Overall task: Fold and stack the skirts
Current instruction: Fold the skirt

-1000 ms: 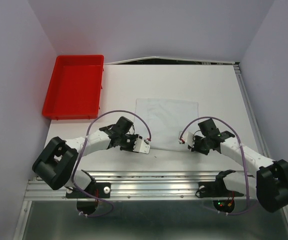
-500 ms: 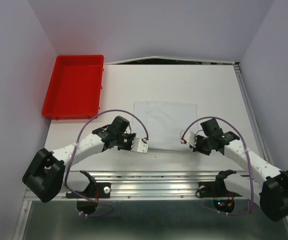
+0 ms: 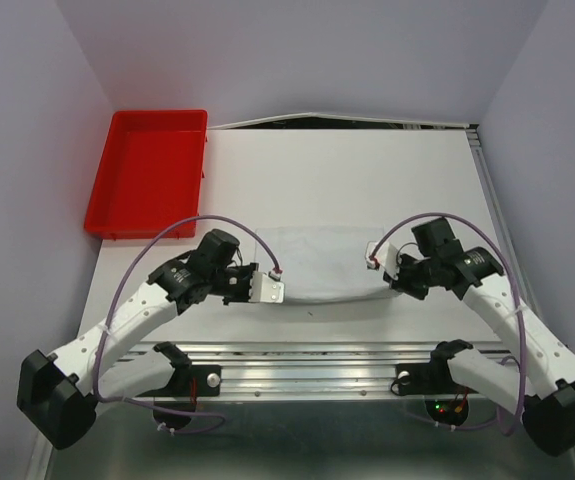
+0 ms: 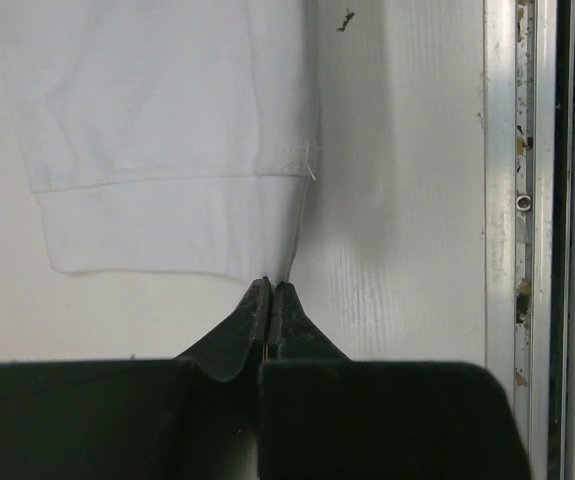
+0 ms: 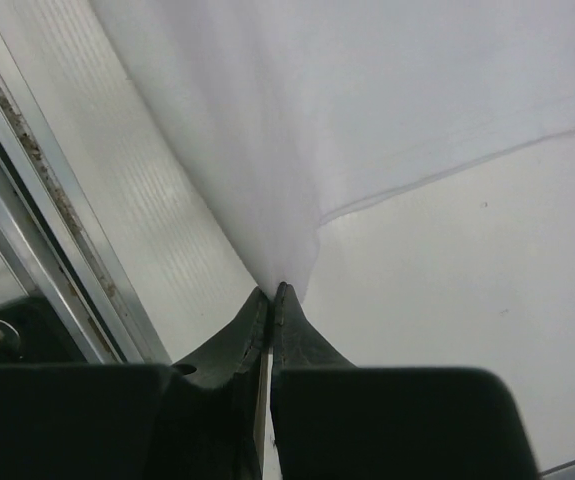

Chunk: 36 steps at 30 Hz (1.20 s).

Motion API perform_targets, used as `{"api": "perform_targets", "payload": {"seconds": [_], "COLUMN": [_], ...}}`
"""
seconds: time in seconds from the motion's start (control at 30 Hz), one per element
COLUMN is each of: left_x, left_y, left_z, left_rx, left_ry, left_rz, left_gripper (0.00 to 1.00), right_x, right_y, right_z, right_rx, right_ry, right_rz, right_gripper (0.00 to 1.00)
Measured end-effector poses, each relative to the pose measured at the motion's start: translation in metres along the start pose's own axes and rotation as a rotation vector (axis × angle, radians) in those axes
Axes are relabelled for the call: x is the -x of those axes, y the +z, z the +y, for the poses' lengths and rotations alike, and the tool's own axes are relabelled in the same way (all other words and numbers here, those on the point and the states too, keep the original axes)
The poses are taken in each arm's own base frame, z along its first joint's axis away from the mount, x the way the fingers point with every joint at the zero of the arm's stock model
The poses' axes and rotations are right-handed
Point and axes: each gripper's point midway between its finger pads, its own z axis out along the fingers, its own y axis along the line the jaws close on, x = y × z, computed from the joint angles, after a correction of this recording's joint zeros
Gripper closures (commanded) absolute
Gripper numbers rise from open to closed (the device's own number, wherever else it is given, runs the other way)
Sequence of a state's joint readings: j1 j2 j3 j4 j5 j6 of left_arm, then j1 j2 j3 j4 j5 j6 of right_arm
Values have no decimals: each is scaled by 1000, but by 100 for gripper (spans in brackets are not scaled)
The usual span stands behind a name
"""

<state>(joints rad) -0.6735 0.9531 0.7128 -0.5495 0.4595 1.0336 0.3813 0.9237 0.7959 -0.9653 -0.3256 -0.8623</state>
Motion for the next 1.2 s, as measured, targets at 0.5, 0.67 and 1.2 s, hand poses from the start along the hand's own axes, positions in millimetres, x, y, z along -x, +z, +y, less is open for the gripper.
{"api": "perform_targets", "payload": {"seconds": [0.5, 0.67, 1.2], "left_x": [-28, -36, -77], "left_y": [-5, 2, 48], "left_z": [98, 121, 181], "left_rx": [69, 61, 34], "left_ry": [-192, -217, -306], "left_rz": [72, 80, 144], "left_gripper": [100, 100, 38], "right_x": [19, 17, 9], "right_y": [26, 34, 82], "right_z": [-66, -98, -157], "right_rx": [48, 52, 119], "right_ry": [10, 25, 32], "right_rz": [81, 88, 135], "right_gripper": [99, 99, 32]}}
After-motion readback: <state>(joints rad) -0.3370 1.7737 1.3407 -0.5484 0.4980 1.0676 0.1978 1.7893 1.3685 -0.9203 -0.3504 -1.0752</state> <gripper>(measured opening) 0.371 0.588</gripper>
